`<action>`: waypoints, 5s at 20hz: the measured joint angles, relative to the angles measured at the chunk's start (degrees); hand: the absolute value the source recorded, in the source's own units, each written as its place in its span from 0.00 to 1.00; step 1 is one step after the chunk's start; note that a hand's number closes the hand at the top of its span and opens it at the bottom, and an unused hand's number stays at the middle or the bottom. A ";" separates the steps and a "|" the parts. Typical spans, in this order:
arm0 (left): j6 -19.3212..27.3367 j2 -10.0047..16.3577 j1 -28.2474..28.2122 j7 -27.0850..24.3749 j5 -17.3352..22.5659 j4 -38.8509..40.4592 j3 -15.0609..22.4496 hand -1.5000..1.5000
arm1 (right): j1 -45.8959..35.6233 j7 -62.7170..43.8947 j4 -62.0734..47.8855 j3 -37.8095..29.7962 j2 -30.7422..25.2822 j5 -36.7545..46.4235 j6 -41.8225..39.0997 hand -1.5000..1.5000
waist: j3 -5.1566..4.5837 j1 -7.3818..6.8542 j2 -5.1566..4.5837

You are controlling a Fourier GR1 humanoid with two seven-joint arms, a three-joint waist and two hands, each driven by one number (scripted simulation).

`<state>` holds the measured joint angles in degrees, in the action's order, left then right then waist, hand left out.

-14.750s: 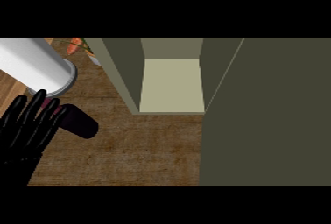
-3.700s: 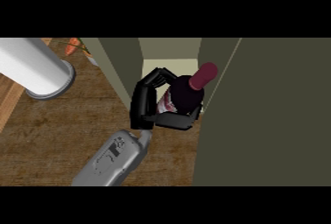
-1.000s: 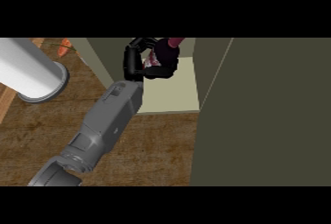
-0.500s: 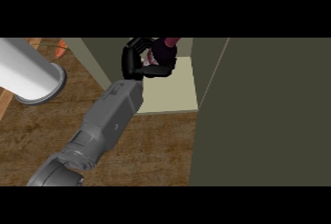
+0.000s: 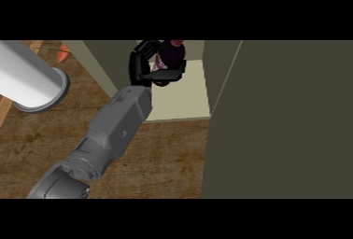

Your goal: Pick up the wine, place it into the cabinet and close the cabinet

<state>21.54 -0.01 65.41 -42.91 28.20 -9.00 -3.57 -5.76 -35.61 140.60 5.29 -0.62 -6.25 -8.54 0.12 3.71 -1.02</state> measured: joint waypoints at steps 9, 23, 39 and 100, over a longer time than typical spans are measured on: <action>2.83 0.34 0.41 -0.22 -1.88 2.87 0.26 0.00 | -0.01 0.38 -0.22 1.44 0.18 0.35 0.00 0.00 | -0.01 0.43 -0.23; 5.99 0.51 -0.94 -1.95 -4.21 4.04 0.83 0.00 | 2.04 2.54 -0.42 1.34 0.16 0.19 -1.10 0.00 | 0.00 1.03 -0.46; 0.98 -0.05 -2.22 -5.49 -5.20 3.29 0.55 0.00 | 1.08 1.90 -0.59 2.38 0.46 0.23 -0.02 0.00 | -0.15 0.72 -0.48; 24.94 9.54 -59.21 9.88 1.68 -85.22 48.67 0.00 | 2.05 -0.28 0.89 0.12 -1.95 1.67 1.70 0.00 | -0.11 -3.91 1.19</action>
<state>46.48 9.52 6.20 -33.03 29.89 -94.22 45.10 -3.72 -35.89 141.49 5.40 -2.57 -4.57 -6.84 0.01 -0.20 0.17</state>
